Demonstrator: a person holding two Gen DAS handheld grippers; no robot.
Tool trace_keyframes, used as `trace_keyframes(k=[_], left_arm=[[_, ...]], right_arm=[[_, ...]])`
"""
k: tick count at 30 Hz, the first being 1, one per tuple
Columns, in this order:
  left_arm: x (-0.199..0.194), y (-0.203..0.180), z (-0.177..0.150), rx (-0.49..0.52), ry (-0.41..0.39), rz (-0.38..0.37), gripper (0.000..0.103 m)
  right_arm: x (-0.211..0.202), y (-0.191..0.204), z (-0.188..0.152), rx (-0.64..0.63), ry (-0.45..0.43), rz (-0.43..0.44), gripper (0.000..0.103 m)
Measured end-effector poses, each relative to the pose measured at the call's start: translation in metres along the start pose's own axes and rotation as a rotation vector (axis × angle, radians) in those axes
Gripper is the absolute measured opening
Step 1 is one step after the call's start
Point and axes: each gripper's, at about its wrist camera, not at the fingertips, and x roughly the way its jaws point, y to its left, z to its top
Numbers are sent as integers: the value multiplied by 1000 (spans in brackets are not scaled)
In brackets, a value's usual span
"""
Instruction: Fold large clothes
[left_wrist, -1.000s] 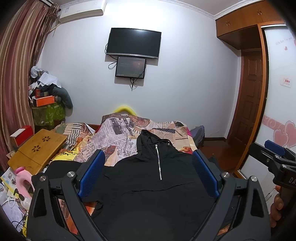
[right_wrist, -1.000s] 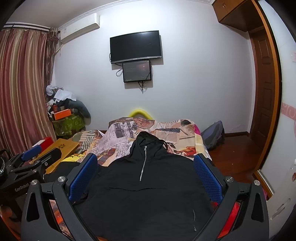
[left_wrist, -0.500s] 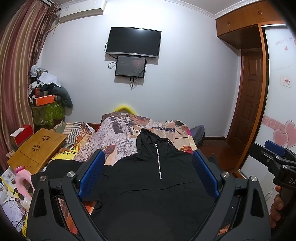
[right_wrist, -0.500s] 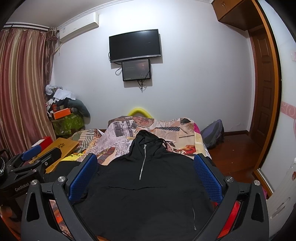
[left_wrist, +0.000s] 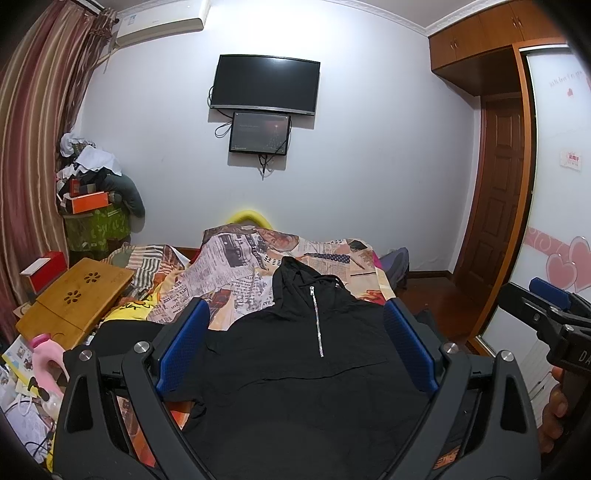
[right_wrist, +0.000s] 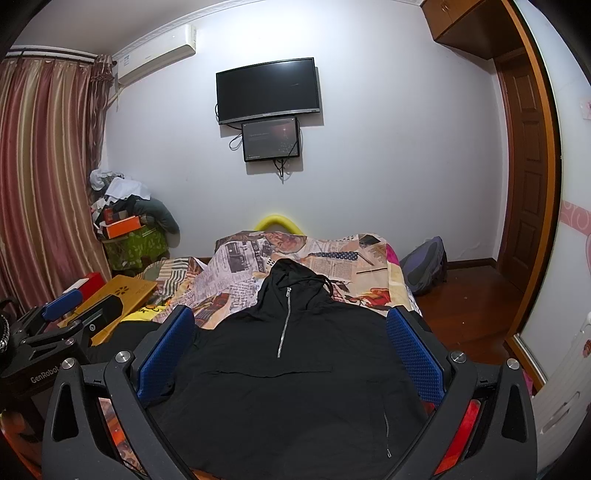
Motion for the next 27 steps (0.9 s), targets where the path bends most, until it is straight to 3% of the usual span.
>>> trace_keyframes(k=[27], left_arm=[[15,12,3,-7,10,44,95]], right_arm=[[18,-6,-3,-6,41,-8,103]])
